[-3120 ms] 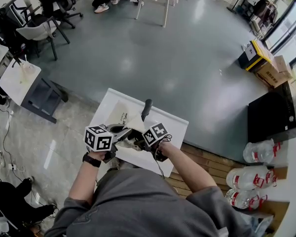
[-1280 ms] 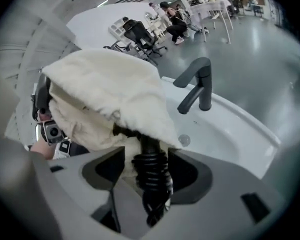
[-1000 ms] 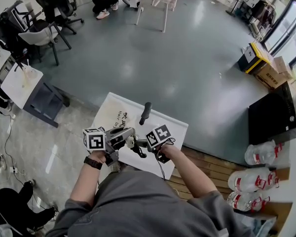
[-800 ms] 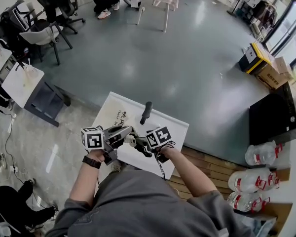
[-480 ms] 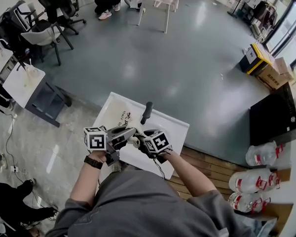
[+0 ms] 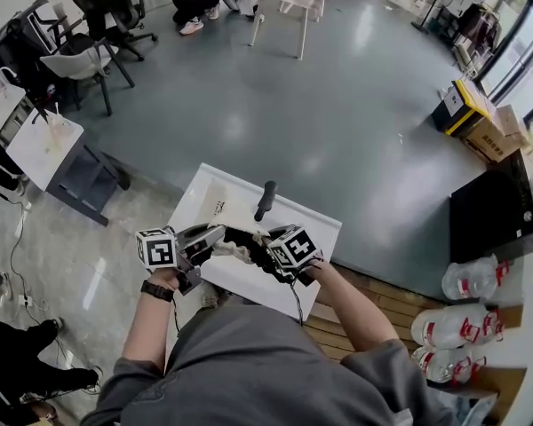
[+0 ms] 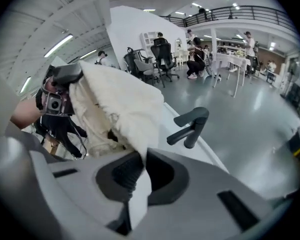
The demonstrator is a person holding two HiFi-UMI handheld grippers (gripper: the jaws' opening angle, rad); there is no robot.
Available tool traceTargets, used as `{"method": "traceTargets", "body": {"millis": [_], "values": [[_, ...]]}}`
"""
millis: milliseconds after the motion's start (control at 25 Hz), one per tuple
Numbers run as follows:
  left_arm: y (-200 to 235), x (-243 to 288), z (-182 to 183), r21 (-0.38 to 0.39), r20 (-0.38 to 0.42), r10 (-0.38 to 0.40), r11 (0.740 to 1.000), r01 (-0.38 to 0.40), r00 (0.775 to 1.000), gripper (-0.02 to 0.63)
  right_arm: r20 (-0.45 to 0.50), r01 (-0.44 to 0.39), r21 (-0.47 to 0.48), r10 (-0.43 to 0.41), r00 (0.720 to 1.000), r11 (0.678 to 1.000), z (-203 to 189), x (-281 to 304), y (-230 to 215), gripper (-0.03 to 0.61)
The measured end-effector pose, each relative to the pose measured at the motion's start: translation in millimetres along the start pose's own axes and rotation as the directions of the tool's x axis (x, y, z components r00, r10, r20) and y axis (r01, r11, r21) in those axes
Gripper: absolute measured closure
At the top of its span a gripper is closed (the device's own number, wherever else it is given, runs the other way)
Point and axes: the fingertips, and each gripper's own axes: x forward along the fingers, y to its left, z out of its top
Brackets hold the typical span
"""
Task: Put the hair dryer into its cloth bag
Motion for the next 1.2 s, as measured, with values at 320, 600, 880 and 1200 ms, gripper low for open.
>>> {"method": "traceTargets", "body": {"millis": [320,600,880,1200], "values": [[28,-4,-23,0.079,-0.103,0.130,0.989,-0.122,0.986,0.611,-0.019,-0.188,0.118,0.191,0.981,0.975,19,-34,11,0.565],[31,-10,-38,0.055,-0.174,0.090,0.995,-0.082,0.981,0.611,0.134,-0.382,0.292,0.358,0.924,0.877,42,-59,17,0.565],[34,-20,-44,-0.027,-0.159,0.025,0.999,-0.030,0.987,0.611,0.230,-0.448,0.419,0.385,0.894,0.790,35,-55,6,0.565],[55,-28,-40,0.020,-0.204,0.101,0.995,-0.099,0.974,0.611,0.237,-0.472,0.418,0.409,0.881,0.776,43,-53,12,0.565]]}}
